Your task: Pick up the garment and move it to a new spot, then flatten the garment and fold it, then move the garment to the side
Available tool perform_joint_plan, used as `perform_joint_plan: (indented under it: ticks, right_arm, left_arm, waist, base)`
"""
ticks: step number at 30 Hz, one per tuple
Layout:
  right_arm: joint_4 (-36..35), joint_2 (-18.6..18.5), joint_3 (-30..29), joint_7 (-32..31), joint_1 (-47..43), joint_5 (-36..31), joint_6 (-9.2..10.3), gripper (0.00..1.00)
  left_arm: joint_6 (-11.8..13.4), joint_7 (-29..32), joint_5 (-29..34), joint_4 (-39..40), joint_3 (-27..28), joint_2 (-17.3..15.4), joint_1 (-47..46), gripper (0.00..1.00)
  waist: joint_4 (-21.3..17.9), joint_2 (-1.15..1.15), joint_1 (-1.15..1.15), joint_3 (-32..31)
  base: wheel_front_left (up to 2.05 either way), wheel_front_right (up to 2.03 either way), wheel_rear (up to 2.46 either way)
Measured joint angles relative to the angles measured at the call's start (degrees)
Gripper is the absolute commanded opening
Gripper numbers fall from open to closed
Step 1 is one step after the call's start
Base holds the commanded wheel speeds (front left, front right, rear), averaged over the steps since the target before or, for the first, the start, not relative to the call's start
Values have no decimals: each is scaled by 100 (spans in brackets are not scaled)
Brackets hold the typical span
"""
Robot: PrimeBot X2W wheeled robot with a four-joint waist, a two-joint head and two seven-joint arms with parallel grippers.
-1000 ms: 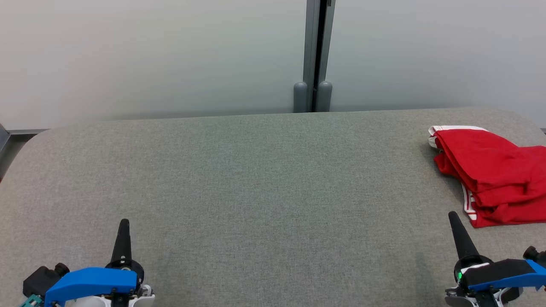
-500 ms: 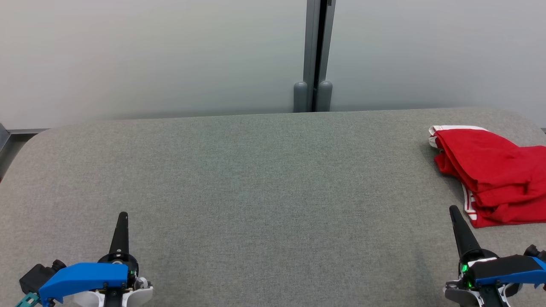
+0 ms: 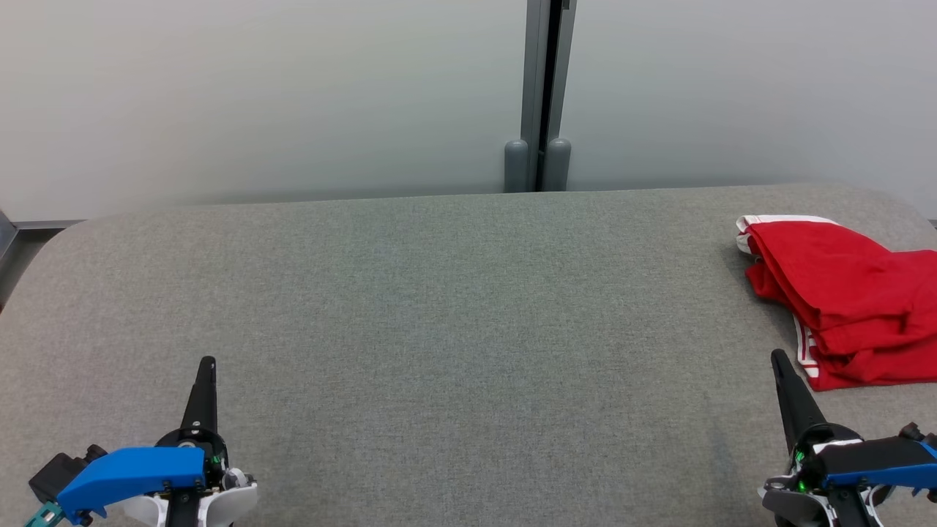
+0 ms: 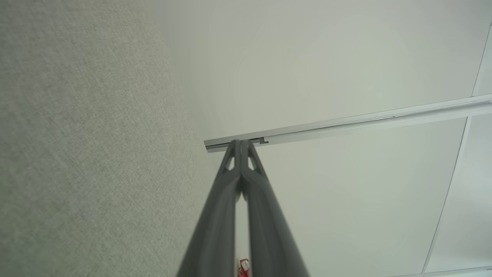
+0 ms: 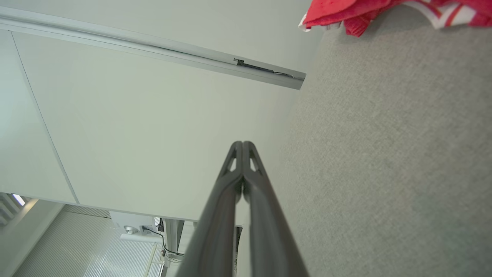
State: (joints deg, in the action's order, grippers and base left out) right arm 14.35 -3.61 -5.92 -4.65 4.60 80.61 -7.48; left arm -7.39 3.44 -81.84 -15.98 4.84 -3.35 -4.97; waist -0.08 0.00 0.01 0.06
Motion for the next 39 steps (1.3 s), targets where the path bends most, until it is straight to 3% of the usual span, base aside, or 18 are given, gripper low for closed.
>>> perform_joint_plan:
  ticks: [29, 39]
  right_arm:
    - [-25, 67, -55, -183, 118, 1136, 0, 0]
    - [-26, 73, -58, -185, 120, 1172, 0, 0]
  left_arm:
    - [-1, 304, -1016, 180, 168, 41, -93, 0]
    - [-1, 309, -1050, 188, 171, 43, -98, 0]
  waist:
    - [8, 0, 0, 11]
    - [8, 0, -1, 12]
  base:
    - [0, 0, 0]
    - [0, 0, 0]
